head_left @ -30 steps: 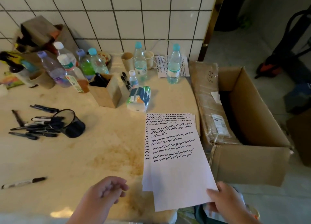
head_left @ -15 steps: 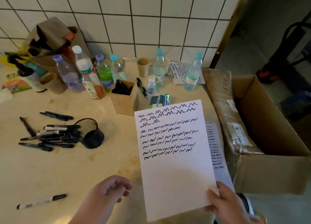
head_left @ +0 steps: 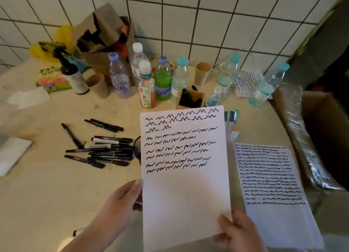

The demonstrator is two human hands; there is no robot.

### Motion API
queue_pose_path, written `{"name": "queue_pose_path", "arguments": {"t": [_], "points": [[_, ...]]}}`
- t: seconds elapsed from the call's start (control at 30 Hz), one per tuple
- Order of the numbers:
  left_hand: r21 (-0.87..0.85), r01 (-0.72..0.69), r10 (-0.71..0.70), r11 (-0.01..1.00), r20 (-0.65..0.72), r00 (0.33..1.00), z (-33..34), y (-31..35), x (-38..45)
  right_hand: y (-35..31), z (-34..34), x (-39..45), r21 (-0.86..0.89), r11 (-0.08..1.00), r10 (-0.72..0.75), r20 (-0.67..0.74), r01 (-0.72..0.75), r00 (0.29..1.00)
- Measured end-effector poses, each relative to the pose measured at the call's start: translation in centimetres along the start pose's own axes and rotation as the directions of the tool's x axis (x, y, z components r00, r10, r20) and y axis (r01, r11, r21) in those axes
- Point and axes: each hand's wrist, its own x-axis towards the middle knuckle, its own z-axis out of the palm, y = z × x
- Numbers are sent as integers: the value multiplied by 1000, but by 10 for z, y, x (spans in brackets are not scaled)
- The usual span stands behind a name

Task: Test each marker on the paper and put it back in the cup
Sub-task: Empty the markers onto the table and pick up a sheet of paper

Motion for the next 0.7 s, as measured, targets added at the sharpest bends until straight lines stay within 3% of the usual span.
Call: {"name": "queue_pose_path", "arguments": {"t": [0.3,0.47,0.7], "points": [[-85,-1,-9,996,-124,992,-19,-1,-36,10,20,-5,80,997,-6,210,-11,978],[56,-95,103,994,-147,984,-50,-7,-47,15,47,-12,176,981,30,276,-81,961],[126,-158,172,979,-109,979,-113,-14,-31,3,103,-10,-35,998,57,352,-47,934]]}}
